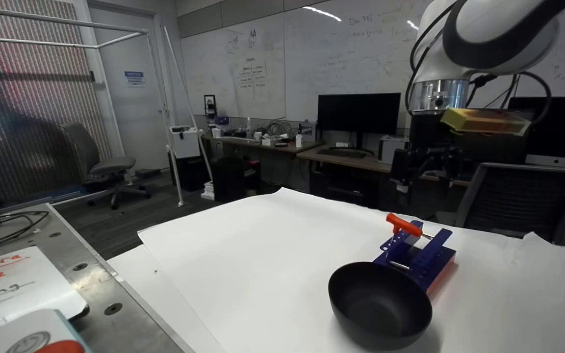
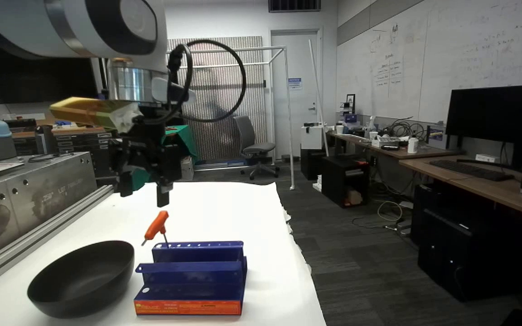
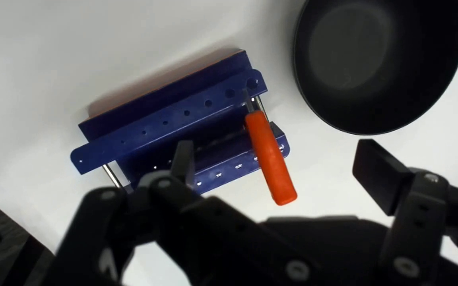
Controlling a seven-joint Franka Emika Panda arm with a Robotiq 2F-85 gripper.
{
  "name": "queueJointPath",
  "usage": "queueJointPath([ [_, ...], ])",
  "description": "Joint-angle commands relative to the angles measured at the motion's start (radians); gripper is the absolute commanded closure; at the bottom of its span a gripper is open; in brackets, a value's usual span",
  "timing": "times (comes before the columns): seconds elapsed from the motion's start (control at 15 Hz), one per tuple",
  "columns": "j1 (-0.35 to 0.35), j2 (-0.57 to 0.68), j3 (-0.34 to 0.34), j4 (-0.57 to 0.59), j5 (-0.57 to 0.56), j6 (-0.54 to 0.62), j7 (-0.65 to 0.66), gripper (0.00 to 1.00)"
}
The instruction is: Remove the wrench from the tool box and put it inside the black bowl
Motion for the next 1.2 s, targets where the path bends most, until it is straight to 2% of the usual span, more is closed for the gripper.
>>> queueJointPath([
  [0.0,0.013,0.121,-0.017,0.090,-0.010,0.006,-0.011,0.00],
  [0.33,0.023,0.197,-0.022,0.112,-0.016,0.042,-0.017,0.00],
  [0.4,0.023,0.205,-0.024,0.116,-0.017,0.035,-0.017,0.25],
  [0.47,0.023,0.210,-0.025,0.118,-0.010,0.018,-0.025,0.26],
  [1.0,0.025,0.186,-0.027,0.092,-0.006,0.056,-0.048,0.89],
  [1.13,0.022,0.177,-0.028,0.093,0.010,0.058,-0.054,0.99],
])
